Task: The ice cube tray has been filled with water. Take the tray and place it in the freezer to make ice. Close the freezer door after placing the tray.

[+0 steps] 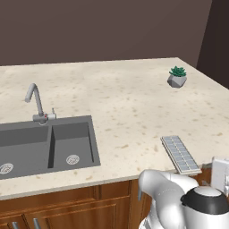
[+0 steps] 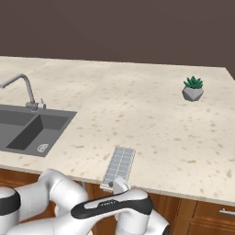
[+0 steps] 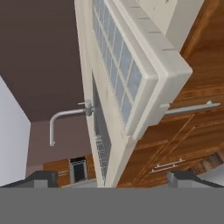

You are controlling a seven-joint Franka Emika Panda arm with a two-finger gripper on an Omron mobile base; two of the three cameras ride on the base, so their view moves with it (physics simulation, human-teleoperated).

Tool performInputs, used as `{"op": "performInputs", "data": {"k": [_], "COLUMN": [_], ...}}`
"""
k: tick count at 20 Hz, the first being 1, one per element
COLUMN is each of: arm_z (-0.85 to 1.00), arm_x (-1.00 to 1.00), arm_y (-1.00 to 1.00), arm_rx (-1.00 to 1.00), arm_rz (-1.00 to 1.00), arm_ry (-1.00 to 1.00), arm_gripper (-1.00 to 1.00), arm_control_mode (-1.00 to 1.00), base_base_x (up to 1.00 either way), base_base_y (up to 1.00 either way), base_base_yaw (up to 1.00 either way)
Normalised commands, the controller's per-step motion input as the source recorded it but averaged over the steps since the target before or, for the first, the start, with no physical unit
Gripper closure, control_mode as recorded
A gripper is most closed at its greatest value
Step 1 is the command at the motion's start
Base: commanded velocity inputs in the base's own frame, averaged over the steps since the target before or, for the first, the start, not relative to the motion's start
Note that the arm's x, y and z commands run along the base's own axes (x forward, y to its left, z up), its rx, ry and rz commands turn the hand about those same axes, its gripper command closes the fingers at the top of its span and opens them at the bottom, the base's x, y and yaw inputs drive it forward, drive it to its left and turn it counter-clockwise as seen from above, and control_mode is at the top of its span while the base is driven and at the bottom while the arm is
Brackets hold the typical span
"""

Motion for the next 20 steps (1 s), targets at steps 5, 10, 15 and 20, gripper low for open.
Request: {"op": "performInputs", "data": {"k": [5, 10, 15, 20], "arm_z": [-0.16, -0.18, -0.20, -0.19], "arm_x": [0.22, 0.21, 0.20, 0.19], "arm_y": [0.00, 0.00, 0.00, -0.02], "arm_rx": [0.00, 0.00, 0.00, 0.00], "arm_rz": [0.00, 0.00, 0.00, 0.00], "arm_ry": [0.00, 0.00, -0.01, -0.01], "arm_gripper": [-1.00, -1.00, -1.00, -1.00], "arm_control_mode": [-1.00, -1.00, -1.00, -1.00], "base_base_x": [0.00, 0.00, 0.00, 0.00], "base_base_y": [0.00, 0.00, 0.00, 0.00], "base_base_yaw": [0.00, 0.00, 0.00, 0.00]}}
